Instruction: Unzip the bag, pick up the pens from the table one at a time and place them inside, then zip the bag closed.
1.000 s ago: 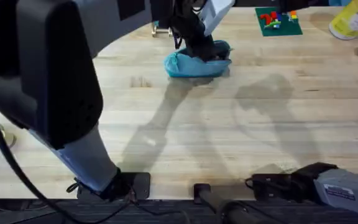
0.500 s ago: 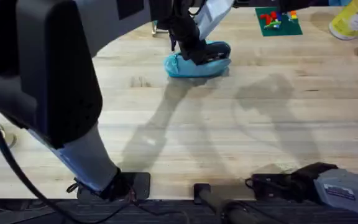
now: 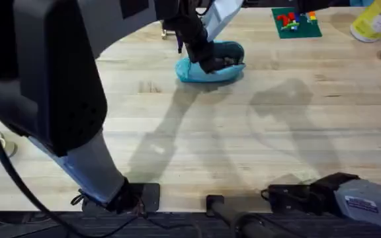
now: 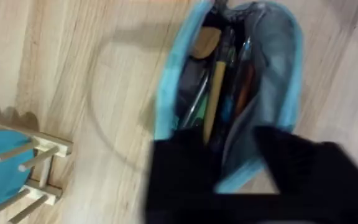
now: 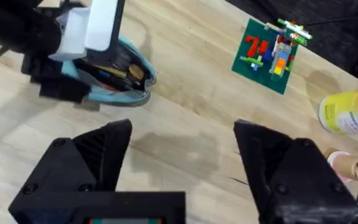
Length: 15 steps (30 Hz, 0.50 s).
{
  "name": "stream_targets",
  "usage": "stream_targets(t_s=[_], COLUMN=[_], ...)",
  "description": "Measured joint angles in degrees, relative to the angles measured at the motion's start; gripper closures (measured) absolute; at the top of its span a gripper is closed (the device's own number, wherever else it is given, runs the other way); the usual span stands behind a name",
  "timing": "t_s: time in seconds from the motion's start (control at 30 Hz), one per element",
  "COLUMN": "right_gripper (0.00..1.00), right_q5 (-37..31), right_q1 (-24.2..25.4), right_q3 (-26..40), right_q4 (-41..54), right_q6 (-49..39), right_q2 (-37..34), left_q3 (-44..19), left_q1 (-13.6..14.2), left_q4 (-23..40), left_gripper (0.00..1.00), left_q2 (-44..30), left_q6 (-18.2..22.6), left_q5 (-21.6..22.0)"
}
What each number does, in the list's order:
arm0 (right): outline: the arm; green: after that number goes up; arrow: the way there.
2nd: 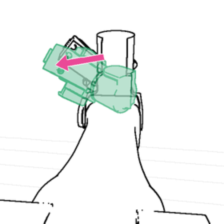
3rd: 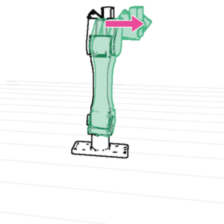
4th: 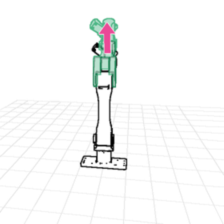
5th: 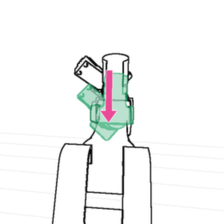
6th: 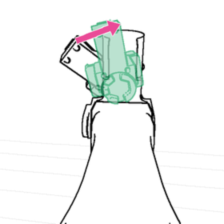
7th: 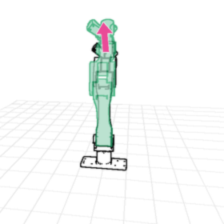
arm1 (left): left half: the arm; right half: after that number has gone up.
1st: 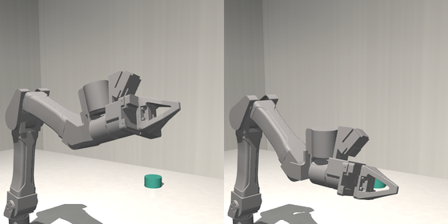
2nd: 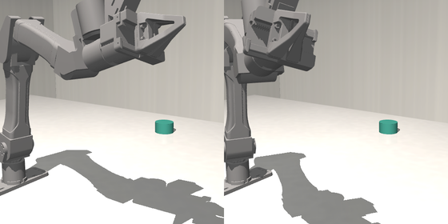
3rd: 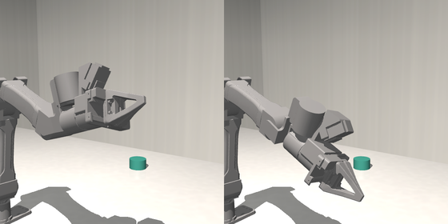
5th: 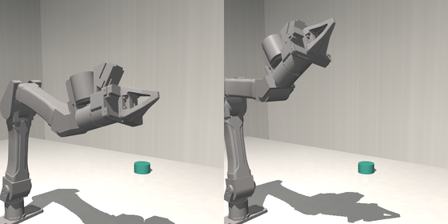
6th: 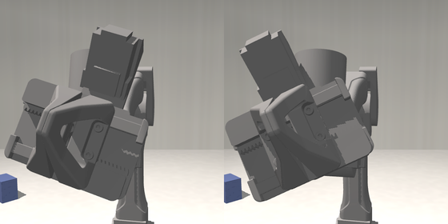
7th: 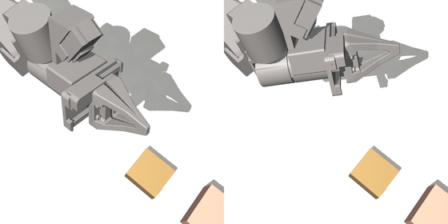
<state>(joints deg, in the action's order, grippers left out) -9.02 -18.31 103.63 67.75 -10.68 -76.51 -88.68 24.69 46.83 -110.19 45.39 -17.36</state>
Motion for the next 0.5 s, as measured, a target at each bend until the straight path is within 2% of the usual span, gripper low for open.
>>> stream_targets(t_s=[0.1,0.13,0.5], right_gripper=[0.005,0.005,0.007], right_q5=[0.0,0.0,0.0], right_q1=[0.0,0.0,0.0], right_q3=[0.0,0.0,0.0], right_q4=[0.02,0.0,0.0], right_q6=[0.0,0.0,0.0], right_q2=[0.0,0.0,0.0], left_q3=[-0.02,-0.02,-0.02], left_q1=[-0.09,-0.13,-0.2], left_q4=[-0.53,-0.55,-0.28], left_gripper=[0.086,0.028,0.009], left_q2=[0.0,0.0,0.0], left_q6=[0.01,-0.11,-0.13], left_q5=[0.67,0.74,0.86])
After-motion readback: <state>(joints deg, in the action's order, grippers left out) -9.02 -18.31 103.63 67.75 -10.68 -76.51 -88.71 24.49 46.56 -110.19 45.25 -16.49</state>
